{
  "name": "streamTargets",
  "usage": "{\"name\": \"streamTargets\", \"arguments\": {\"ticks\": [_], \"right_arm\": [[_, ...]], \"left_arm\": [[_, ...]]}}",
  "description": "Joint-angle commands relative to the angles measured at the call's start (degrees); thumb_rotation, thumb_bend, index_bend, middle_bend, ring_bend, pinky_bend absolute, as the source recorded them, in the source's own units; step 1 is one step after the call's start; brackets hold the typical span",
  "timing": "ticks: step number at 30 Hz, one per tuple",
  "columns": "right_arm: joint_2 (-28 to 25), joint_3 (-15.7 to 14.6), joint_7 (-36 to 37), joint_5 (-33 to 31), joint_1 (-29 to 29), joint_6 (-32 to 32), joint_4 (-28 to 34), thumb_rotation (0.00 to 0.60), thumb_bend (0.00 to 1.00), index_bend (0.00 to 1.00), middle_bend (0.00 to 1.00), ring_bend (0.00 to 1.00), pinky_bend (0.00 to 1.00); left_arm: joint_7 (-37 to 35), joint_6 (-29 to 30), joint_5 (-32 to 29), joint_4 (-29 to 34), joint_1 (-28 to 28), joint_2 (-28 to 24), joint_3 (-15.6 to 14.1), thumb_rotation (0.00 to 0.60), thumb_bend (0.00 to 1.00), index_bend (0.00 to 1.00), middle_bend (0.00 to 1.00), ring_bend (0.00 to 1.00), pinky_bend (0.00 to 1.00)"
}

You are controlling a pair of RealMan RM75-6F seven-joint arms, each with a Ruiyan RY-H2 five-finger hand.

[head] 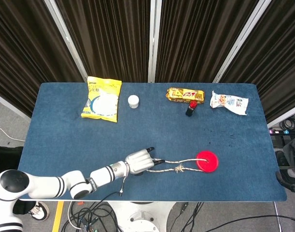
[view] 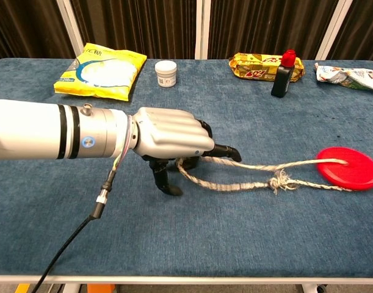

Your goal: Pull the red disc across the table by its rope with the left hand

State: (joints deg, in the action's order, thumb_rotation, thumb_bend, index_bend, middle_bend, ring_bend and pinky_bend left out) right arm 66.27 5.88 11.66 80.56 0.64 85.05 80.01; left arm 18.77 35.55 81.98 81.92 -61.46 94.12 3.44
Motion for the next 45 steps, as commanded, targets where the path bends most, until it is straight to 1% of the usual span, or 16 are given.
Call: {"name": "streamTargets", "arguments": {"ticks": [1, 5, 8, 10, 11, 12, 14, 16, 17, 22, 26, 29, 32, 36, 41, 45], "right_arm": [[-0.02, 0.02, -0.01, 0.0, 0.01, 0.03, 0.01, 0.6, 0.21, 0.0, 0.0, 0.0, 0.0], [-0.06, -0.01, -0.13, 0.06, 0.02, 0.05, 0.11, 0.6, 0.21, 0.0, 0.0, 0.0, 0.0], [-0.03, 0.0, -0.36, 0.05, -0.03, 0.0, 0.19, 0.6, 0.21, 0.0, 0.0, 0.0, 0.0], [-0.01, -0.02, -0.48, 0.06, -0.08, -0.09, 0.32, 0.6, 0.22, 0.0, 0.0, 0.0, 0.0], [-0.01, -0.03, -0.52, 0.08, -0.1, -0.11, 0.37, 0.6, 0.22, 0.0, 0.0, 0.0, 0.0], [0.0, -0.03, -0.6, 0.1, -0.12, -0.11, 0.43, 0.6, 0.22, 0.0, 0.0, 0.0, 0.0], [-0.01, -0.01, -0.62, 0.06, -0.13, -0.13, 0.47, 0.6, 0.22, 0.0, 0.0, 0.0, 0.0], [-0.08, 0.04, -0.62, -0.06, -0.11, -0.16, 0.5, 0.6, 0.22, 0.0, 0.0, 0.0, 0.0], [-0.12, 0.08, -0.61, -0.08, -0.1, -0.1, 0.52, 0.6, 0.22, 0.0, 0.0, 0.0, 0.0], [-0.27, 0.13, -0.49, -0.1, 0.01, 0.08, 0.6, 0.6, 0.22, 0.0, 0.0, 0.0, 0.0], [-0.16, 0.1, -0.3, -0.16, -0.1, -0.23, 0.41, 0.6, 0.22, 0.0, 0.0, 0.0, 0.0], [-0.01, 0.04, -0.23, -0.08, -0.15, -0.31, 0.18, 0.6, 0.22, 0.0, 0.0, 0.0, 0.0], [0.06, 0.1, -0.3, -0.11, -0.19, -0.3, 0.16, 0.6, 0.22, 0.0, 0.0, 0.0, 0.0], [0.06, 0.13, -0.74, 0.06, -0.27, -0.15, 0.53, 0.6, 0.22, 0.0, 0.0, 0.0, 0.0], [-0.23, 0.15, -1.5, 0.44, -0.36, 0.21, 1.47, 0.6, 0.22, 0.0, 0.0, 0.0, 0.0], [-0.44, 0.12, -2.17, 0.68, -0.4, 0.44, 2.24, 0.6, 0.22, 0.0, 0.0, 0.0, 0.0]], "left_arm": [[0.77, -0.02, -0.6, 0.39, 0.0, -0.4, -0.23, 0.6, 0.25, 0.07, 0.89, 0.57, 0.13], [2.25, 0.54, -1.46, 0.76, 0.19, -0.88, -0.41, 0.6, 0.26, 0.11, 0.9, 0.6, 0.18], [3.35, 1.53, -2.0, 0.97, 0.58, -1.08, -0.42, 0.6, 0.29, 0.17, 0.93, 0.66, 0.32], [3.86, 2.53, -2.54, 1.09, 1.11, -1.06, -0.41, 0.6, 0.37, 0.31, 0.96, 0.71, 0.44], [4.06, 2.92, -2.86, 1.19, 1.35, -1.1, -0.39, 0.6, 0.4, 0.37, 0.97, 0.72, 0.47], [4.48, 3.51, -3.28, 1.28, 1.68, -1.18, -0.37, 0.6, 0.43, 0.46, 0.98, 0.73, 0.51], [5.12, 4.3, -4.24, 1.53, 2.25, -1.42, -0.29, 0.6, 0.45, 0.61, 1.0, 0.76, 0.58], [5.81, 5.15, -5.42, 2.17, 2.97, -2.09, -0.29, 0.6, 0.44, 0.69, 1.0, 0.78, 0.64], [6.31, 5.6, -5.85, 2.48, 3.31, -2.58, -0.37, 0.6, 0.44, 0.7, 1.0, 0.79, 0.66], [8.74, 9.63, -8.53, 4.86, 6.45, -7.56, -1.06, 0.6, 0.43, 0.72, 1.0, 0.8, 0.7], [10.1, 12.98, -12.75, 6.84, 10.14, -13.84, -1.98, 0.6, 0.43, 0.72, 1.0, 0.81, 0.73], [11.7, 15.36, -18.71, 7.69, 13.35, -19.23, -2.73, 0.6, 0.43, 0.72, 1.0, 0.81, 0.73], [15.34, 17.68, -27.59, 8.75, 16.4, -24.51, -4.06, 0.6, 0.43, 0.73, 1.0, 0.81, 0.73], [15.5, 22.39, -36.33, 8.73, 20.77, -29.53, -4.38, 0.6, 0.43, 0.73, 1.0, 0.81, 0.73], [13.84, 25.34, -39.87, 7.31, 24.44, -33.64, -4.37, 0.6, 0.43, 0.73, 1.0, 0.81, 0.73], [12.33, 25.04, -39.09, 8.0, 26.39, -35.75, -4.92, 0.6, 0.43, 0.73, 1.0, 0.81, 0.73]]}}
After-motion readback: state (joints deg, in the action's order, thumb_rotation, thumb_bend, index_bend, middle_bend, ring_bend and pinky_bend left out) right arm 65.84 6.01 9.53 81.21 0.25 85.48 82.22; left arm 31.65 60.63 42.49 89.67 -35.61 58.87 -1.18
